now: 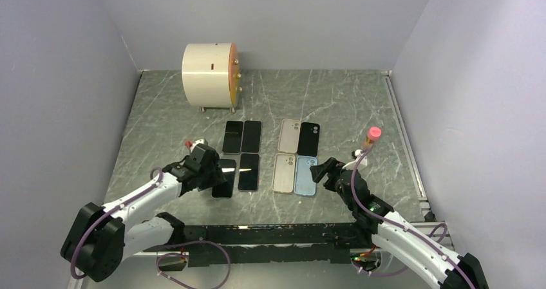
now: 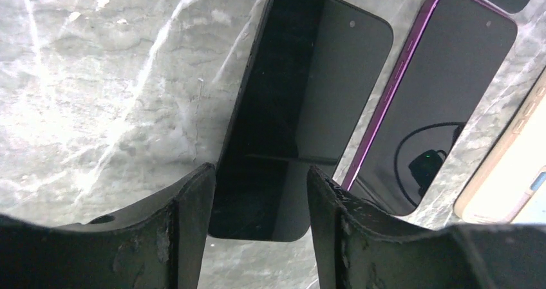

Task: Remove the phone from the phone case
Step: Place the phone at the center of the board.

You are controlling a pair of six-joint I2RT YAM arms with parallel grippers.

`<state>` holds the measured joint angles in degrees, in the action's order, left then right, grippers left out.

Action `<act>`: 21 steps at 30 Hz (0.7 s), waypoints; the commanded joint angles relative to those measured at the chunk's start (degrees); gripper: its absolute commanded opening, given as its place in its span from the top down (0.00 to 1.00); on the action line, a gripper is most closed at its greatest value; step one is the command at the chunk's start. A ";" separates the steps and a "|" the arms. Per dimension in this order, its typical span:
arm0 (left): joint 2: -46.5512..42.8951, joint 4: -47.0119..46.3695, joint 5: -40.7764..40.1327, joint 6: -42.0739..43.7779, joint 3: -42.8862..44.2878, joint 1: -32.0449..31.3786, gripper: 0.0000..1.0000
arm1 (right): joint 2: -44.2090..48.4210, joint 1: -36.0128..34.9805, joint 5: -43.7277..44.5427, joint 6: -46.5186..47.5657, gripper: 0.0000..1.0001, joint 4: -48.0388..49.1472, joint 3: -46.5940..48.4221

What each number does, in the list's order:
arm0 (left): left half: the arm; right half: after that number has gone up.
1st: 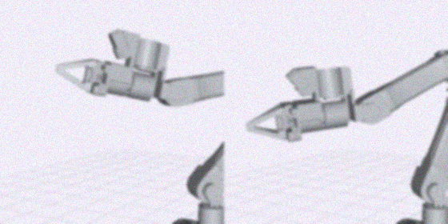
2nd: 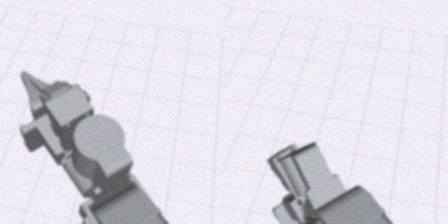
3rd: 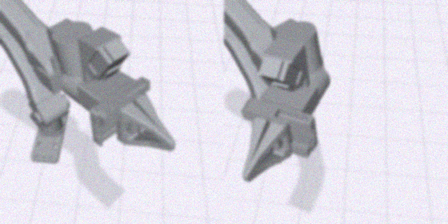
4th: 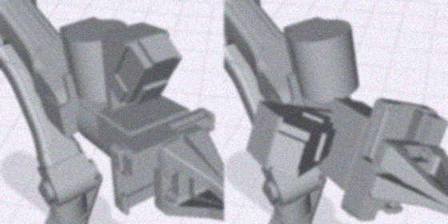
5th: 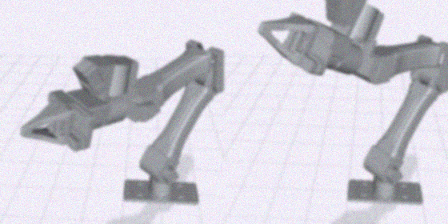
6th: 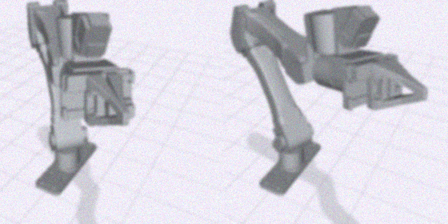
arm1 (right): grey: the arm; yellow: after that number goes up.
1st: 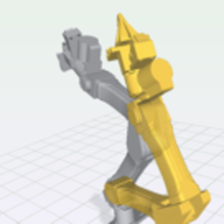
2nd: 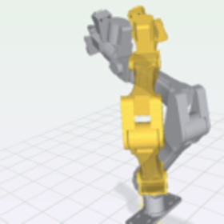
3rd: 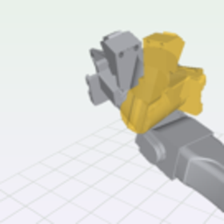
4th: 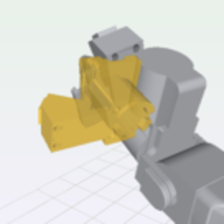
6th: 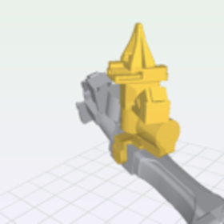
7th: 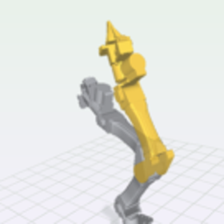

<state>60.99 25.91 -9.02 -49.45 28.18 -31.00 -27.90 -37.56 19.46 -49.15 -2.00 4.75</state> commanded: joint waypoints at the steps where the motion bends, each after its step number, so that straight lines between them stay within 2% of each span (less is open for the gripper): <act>1: 2.07 -9.31 8.05 -2.30 -1.85 3.30 0.44 | 0.57 0.04 1.45 0.94 0.15 -0.03 1.72; 7: 6.97 -14.96 9.69 -0.95 -1.95 4.44 0.56 | 0.93 0.06 2.00 0.89 0.15 -0.81 2.04; 10: 8.74 -16.16 9.99 0.54 -1.29 4.52 0.58 | 1.47 0.12 2.56 0.75 0.15 -0.47 1.69; 17: 7.79 -15.87 7.74 -0.14 -1.92 4.87 0.57 | 0.09 0.12 2.51 0.78 0.15 0.94 1.66; 21: 5.10 -13.46 6.00 -0.42 -1.86 5.54 0.47 | -1.08 0.11 2.73 2.15 0.15 -0.47 3.31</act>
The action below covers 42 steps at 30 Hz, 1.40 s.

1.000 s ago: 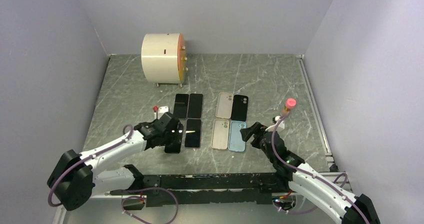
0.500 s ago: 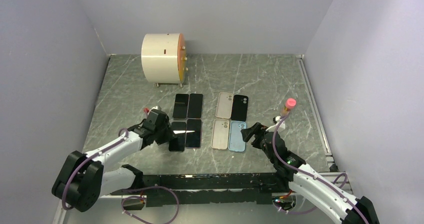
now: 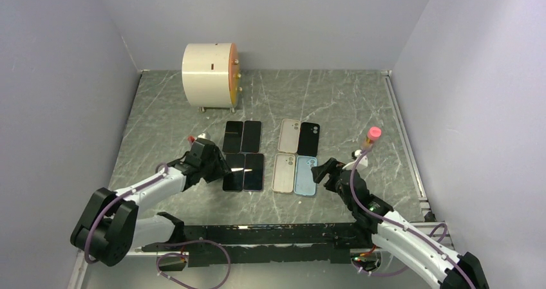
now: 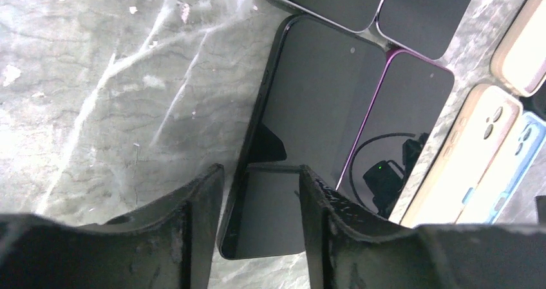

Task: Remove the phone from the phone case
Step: Place the phone at the center of the board, then adjust the phone case at the center of the board.

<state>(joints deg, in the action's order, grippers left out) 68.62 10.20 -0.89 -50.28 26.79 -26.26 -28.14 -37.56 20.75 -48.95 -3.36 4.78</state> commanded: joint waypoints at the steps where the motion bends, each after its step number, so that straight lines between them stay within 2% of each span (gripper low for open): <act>1: -3.55 2.98 -2.53 0.56 -0.38 0.85 0.45 | -0.89 0.10 1.85 2.58 0.15 -0.02 3.98; 7: -7.87 6.96 -1.06 4.54 3.13 0.86 0.25 | 0.37 0.12 3.69 4.56 0.14 -2.68 5.99; 11: -8.50 6.36 4.62 5.46 6.47 -0.30 0.18 | 0.75 0.12 4.10 4.39 0.14 -2.78 5.87; 15: -6.19 2.17 6.90 4.51 9.23 -6.38 0.12 | 0.72 0.05 4.44 4.22 0.14 -3.15 5.86; 19: 0.73 -2.46 6.41 3.02 12.95 -12.71 0.07 | 0.80 0.09 4.77 4.22 0.14 -3.36 5.92; 32: 19.79 -13.30 8.46 1.52 20.60 -19.57 0.06 | 2.19 0.11 5.82 4.03 0.12 -5.46 5.87; 42: 24.69 -10.30 4.05 2.27 24.60 -23.49 0.06 | 1.80 0.11 6.38 4.57 0.11 -5.55 5.87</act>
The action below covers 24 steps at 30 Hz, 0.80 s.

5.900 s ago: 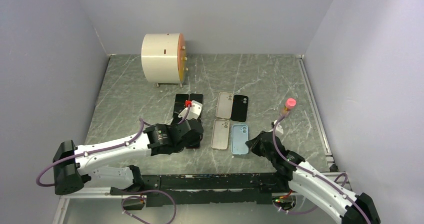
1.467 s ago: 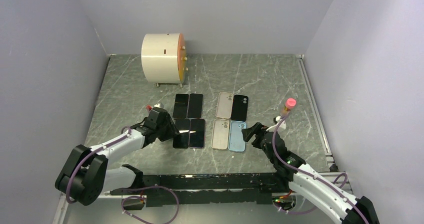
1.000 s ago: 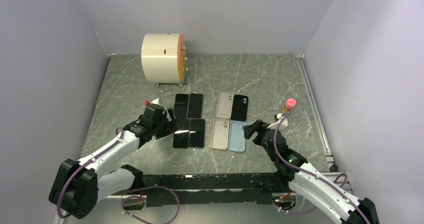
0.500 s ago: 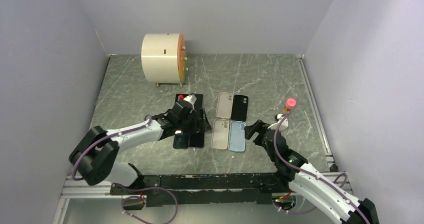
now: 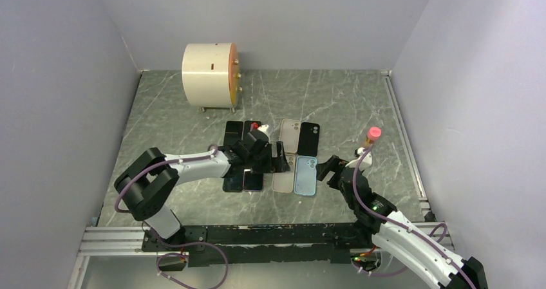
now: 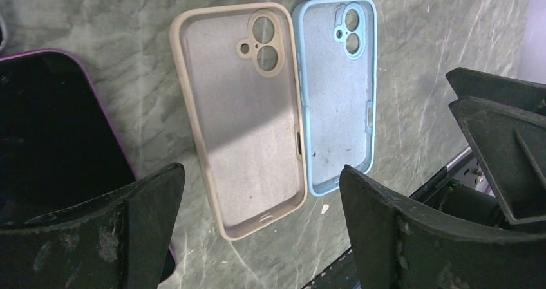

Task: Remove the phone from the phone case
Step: Adjust the phone case at the center of the board.

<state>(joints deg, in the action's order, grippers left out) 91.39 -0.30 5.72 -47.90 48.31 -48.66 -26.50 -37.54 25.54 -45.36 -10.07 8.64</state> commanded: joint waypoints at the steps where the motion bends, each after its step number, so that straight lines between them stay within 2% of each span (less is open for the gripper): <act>1: 2.53 0.16 -2.75 -0.08 3.32 -1.15 0.06 | 0.09 0.10 1.57 0.99 0.11 1.26 1.99; 15: 2.59 9.06 -9.68 2.53 4.38 -2.62 0.06 | -0.27 0.10 1.24 0.75 0.11 1.54 1.96; 24: 1.27 10.81 -11.92 2.72 3.90 -2.58 0.06 | 0.20 0.07 1.18 0.34 0.11 1.19 1.83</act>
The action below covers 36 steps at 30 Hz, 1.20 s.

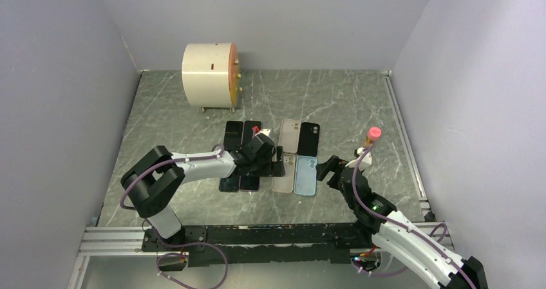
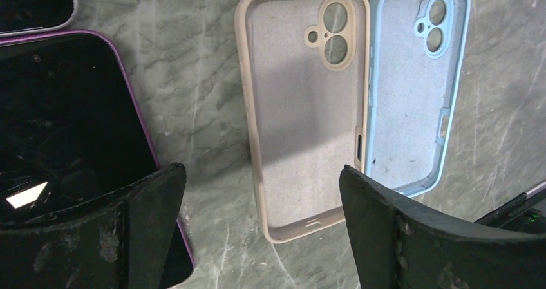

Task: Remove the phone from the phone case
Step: Adjust the phone case at the center of the board, then reset both arms

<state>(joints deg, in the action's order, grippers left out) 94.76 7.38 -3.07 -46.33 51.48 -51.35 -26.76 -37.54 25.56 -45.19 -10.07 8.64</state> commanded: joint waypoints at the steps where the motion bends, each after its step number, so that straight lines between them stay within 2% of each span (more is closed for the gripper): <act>1: -2.19 3.24 -3.25 1.15 0.72 0.11 0.06 | 0.55 0.08 1.16 0.12 0.11 1.10 1.77; 14: -7.39 4.04 -3.30 2.20 0.52 1.03 0.06 | 1.89 0.03 3.20 0.81 0.09 -2.92 4.49; 16: -9.57 4.67 -3.09 2.37 0.38 1.83 0.06 | 2.06 0.10 5.35 -0.83 0.02 -4.94 5.76; 18: -12.10 6.00 -3.37 2.57 0.31 2.73 0.06 | 2.02 0.09 6.88 0.42 0.01 -7.65 8.12; 25: -25.42 13.08 -1.44 2.91 -2.99 12.02 0.06 | 2.46 0.05 10.35 8.89 0.01 -17.26 17.01; 30: -37.30 23.68 -7.86 5.59 -1.73 16.64 0.05 | 6.69 0.07 11.13 12.51 0.01 -19.24 21.12; 36: -48.65 37.05 -20.30 10.87 5.61 16.79 0.05 | 13.25 0.04 11.15 19.36 0.01 -19.15 26.37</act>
<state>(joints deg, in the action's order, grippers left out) 51.79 34.44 -14.02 -40.23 51.20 -34.72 -16.64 -37.52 34.92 -32.51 -28.56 29.80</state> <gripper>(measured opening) 0.943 0.989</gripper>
